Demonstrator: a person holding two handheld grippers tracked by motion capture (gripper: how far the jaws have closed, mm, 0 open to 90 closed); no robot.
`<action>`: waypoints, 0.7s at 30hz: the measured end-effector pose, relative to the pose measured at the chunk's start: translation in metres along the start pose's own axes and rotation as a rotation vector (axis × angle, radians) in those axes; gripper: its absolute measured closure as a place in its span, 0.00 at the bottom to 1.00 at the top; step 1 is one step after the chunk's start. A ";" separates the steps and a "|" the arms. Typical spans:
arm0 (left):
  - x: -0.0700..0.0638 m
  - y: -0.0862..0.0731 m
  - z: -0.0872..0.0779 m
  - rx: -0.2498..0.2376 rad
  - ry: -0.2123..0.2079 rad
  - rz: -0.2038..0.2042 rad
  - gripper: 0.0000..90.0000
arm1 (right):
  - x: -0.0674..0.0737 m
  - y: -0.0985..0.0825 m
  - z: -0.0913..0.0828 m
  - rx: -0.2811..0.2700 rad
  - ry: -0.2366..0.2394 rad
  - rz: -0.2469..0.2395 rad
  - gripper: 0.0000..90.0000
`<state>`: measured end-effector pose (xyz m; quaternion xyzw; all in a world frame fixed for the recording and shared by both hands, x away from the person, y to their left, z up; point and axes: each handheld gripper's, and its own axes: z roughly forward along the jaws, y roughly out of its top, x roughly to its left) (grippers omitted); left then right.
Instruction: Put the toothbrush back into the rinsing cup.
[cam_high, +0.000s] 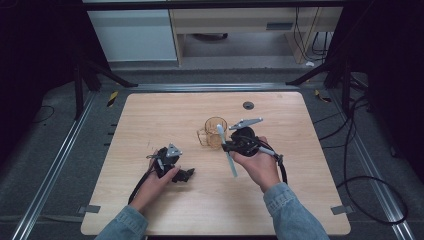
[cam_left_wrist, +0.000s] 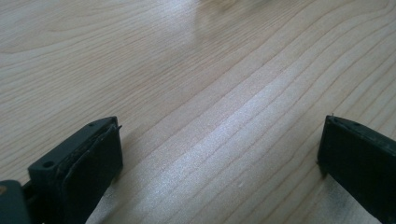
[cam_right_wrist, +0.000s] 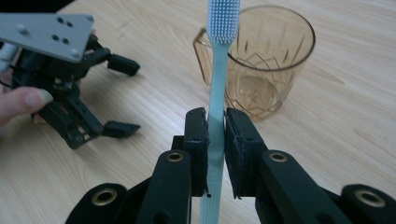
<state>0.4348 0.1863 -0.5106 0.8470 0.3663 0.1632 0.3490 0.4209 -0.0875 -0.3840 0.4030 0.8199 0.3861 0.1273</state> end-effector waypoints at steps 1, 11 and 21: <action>0.000 0.000 0.000 0.000 0.000 0.000 0.00 | 0.002 0.001 0.000 -0.009 0.002 -0.001 0.88; 0.000 0.000 0.000 0.000 0.000 0.000 0.00 | 0.021 0.006 0.011 -0.075 0.033 -0.024 0.88; 0.000 0.000 0.000 0.001 0.002 0.001 0.00 | 0.034 0.011 0.027 -0.124 0.055 -0.033 0.88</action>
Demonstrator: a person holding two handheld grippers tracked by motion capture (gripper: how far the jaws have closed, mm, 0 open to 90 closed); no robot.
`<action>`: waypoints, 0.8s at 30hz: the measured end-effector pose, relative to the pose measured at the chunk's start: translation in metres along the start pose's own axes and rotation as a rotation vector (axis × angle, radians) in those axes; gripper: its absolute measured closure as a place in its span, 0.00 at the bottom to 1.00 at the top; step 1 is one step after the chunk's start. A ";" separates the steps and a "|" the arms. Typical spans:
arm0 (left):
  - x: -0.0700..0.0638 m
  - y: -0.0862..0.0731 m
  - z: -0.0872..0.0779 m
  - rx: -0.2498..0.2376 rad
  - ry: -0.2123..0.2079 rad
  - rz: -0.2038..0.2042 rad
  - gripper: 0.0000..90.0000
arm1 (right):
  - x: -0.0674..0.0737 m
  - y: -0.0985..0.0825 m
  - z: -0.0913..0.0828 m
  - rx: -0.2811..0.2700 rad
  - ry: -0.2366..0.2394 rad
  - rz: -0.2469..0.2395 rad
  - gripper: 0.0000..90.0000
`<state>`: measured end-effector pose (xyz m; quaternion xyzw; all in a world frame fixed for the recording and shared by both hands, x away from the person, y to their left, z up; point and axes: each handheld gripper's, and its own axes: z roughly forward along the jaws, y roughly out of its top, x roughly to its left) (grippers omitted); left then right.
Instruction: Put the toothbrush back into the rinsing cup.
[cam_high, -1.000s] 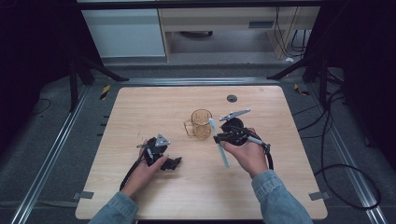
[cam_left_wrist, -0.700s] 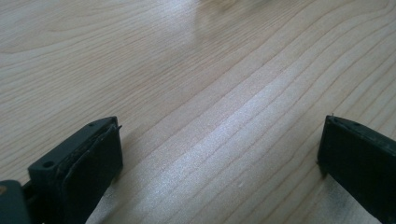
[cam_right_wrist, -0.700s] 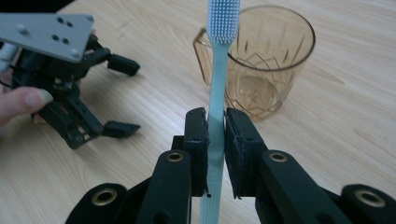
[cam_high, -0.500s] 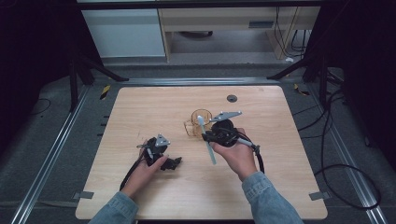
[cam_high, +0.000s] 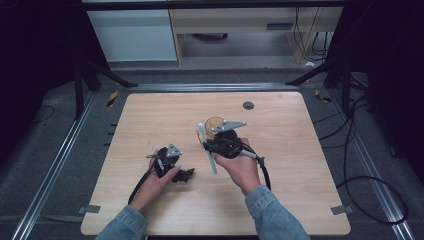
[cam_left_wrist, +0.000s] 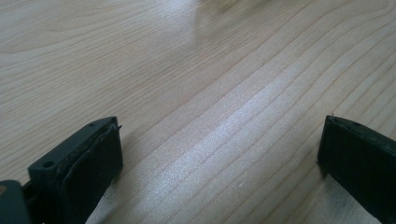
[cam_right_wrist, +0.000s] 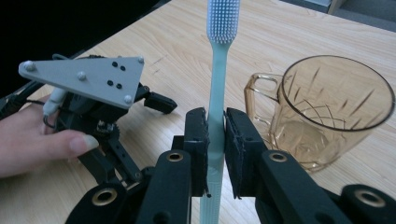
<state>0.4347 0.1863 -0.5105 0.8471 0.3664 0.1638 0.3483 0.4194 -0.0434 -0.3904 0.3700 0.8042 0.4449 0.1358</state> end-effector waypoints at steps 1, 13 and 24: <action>0.000 0.000 0.000 0.000 0.000 0.000 0.00 | 0.001 0.001 0.001 -0.004 -0.001 0.002 0.88; 0.000 0.000 0.000 0.001 0.000 -0.001 0.00 | 0.015 0.010 0.015 -0.067 -0.020 -0.005 0.88; 0.000 0.000 0.000 0.001 -0.001 -0.001 0.00 | 0.018 0.013 0.014 -0.197 -0.060 -0.005 0.88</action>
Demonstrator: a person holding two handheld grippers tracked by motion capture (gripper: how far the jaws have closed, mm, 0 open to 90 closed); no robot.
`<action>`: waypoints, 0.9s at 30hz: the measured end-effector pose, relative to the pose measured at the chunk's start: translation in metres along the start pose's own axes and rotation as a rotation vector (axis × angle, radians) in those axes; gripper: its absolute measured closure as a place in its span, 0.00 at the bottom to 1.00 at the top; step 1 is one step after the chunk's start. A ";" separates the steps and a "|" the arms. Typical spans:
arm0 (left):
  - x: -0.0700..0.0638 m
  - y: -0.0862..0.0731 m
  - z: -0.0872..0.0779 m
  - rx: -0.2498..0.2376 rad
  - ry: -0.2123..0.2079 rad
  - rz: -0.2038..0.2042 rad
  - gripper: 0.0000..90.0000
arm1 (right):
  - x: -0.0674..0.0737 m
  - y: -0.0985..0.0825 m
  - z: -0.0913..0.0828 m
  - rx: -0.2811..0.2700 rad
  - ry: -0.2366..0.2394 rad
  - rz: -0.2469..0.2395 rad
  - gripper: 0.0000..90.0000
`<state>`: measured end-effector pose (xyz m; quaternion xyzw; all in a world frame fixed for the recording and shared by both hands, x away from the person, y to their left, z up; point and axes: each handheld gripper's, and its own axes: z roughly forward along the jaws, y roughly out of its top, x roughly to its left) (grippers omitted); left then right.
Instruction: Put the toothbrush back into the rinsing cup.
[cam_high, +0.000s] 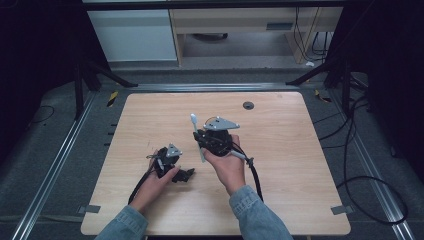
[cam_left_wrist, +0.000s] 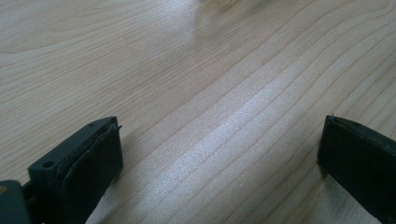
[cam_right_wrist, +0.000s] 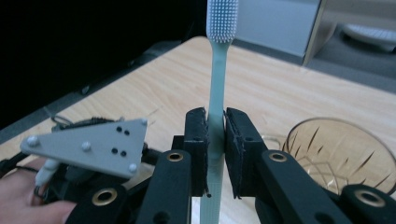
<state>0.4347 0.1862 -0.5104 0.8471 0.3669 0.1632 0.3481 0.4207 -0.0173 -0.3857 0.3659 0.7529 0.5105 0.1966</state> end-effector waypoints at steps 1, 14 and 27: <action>0.000 0.000 0.000 0.000 0.000 0.000 0.00 | 0.001 0.000 0.000 -0.009 0.000 0.001 0.88; 0.000 0.000 0.000 -0.001 0.002 -0.002 0.00 | 0.005 0.006 0.007 -0.084 -0.021 -0.015 0.88; 0.000 0.000 0.000 -0.001 0.002 -0.001 0.00 | 0.009 0.023 0.009 -0.144 -0.039 -0.047 0.88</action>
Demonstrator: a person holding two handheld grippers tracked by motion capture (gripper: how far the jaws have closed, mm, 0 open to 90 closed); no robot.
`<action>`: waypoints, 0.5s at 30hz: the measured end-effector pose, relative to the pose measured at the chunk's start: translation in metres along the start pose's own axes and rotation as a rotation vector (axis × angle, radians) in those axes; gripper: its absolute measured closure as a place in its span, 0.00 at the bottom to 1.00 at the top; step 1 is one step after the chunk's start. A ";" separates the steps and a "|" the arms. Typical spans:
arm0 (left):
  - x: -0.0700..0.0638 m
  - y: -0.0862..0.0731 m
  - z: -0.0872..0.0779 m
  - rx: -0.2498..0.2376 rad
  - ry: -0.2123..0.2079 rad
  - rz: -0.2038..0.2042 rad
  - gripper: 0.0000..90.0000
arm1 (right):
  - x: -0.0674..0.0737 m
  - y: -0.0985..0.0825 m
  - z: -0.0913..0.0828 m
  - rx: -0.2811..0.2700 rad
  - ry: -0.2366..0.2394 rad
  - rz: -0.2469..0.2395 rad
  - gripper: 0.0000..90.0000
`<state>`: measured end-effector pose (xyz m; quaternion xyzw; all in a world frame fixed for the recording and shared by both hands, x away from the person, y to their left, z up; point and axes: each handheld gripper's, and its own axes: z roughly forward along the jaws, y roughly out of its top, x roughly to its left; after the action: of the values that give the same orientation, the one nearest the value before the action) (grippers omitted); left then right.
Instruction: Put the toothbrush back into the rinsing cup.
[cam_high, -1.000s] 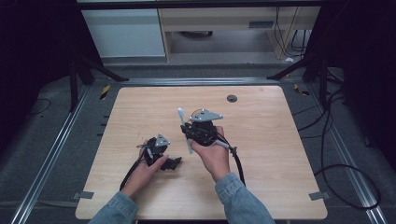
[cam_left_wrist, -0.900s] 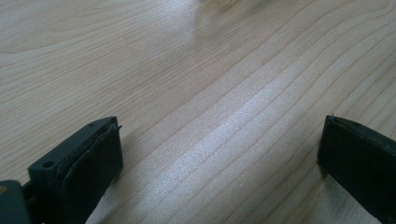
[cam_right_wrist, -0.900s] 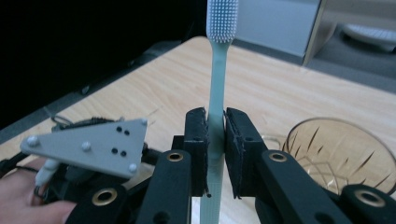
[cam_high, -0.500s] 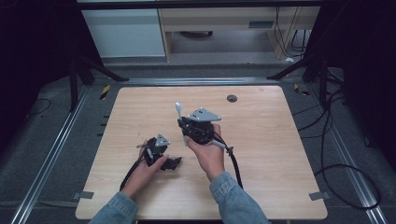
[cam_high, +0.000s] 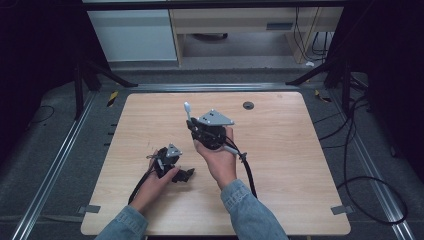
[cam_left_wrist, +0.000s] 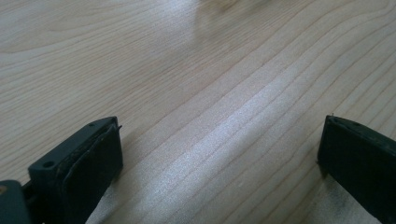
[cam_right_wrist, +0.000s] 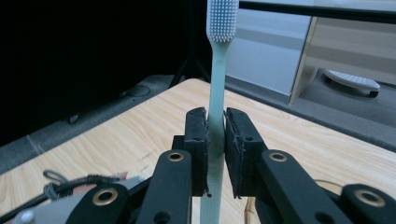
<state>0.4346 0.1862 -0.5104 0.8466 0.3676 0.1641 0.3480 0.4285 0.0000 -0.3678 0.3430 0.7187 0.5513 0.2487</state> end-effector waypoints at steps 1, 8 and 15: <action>0.000 0.000 0.000 0.000 0.000 0.000 0.00 | 0.000 0.001 0.000 -0.003 -0.003 -0.001 0.88; 0.000 0.000 0.000 0.000 0.000 0.000 0.00 | 0.001 0.005 0.004 -0.039 -0.023 -0.010 0.88; 0.000 0.000 0.000 0.001 -0.001 0.001 0.00 | -0.002 0.006 0.006 -0.074 -0.038 -0.005 0.88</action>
<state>0.4347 0.1861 -0.5103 0.8470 0.3671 0.1637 0.3479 0.4357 0.0038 -0.3634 0.3422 0.6938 0.5702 0.2764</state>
